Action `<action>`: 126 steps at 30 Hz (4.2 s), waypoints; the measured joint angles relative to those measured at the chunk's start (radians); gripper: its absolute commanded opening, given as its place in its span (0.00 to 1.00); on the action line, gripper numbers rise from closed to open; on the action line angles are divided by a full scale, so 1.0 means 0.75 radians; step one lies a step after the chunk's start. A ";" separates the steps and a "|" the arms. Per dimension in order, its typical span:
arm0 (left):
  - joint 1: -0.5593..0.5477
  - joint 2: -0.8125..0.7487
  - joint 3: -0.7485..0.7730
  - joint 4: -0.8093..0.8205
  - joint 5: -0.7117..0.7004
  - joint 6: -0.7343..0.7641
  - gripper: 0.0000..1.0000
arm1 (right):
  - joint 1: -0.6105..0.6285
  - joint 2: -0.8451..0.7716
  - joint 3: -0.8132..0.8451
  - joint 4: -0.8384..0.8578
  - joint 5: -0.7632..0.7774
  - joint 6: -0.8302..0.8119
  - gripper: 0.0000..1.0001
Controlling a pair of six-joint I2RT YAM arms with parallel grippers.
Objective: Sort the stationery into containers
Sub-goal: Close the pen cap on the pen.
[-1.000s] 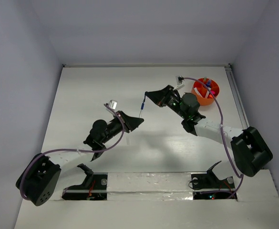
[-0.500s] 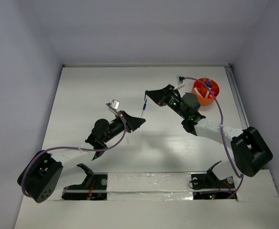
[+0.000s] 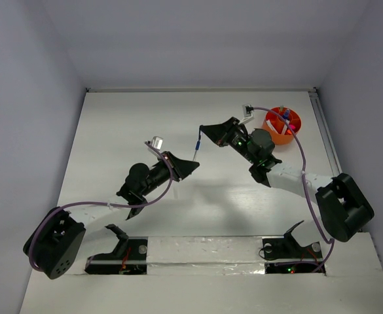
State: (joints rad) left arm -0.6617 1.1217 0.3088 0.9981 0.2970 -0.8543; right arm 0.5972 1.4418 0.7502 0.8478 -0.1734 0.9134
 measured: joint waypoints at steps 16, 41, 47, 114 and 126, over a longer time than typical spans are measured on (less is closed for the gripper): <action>-0.015 -0.037 0.000 0.006 -0.003 0.008 0.00 | 0.000 0.009 0.001 0.007 -0.008 -0.011 0.02; -0.025 -0.023 0.000 0.010 -0.012 0.009 0.00 | 0.000 0.006 0.001 0.007 0.013 -0.023 0.03; -0.026 -0.011 0.000 0.012 -0.013 0.003 0.00 | 0.000 0.006 0.001 0.007 0.019 -0.026 0.03; -0.062 0.115 0.107 0.090 -0.018 0.113 0.00 | 0.006 -0.197 -0.168 0.048 0.046 0.026 0.00; -0.070 0.053 0.188 -0.183 0.061 0.118 0.00 | 0.010 -0.251 -0.259 0.054 0.047 -0.067 0.00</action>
State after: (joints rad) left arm -0.7139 1.1618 0.4500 0.8612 0.3424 -0.7658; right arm 0.6048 1.2533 0.5560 0.8886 -0.1379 0.8631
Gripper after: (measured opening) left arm 0.083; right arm 0.155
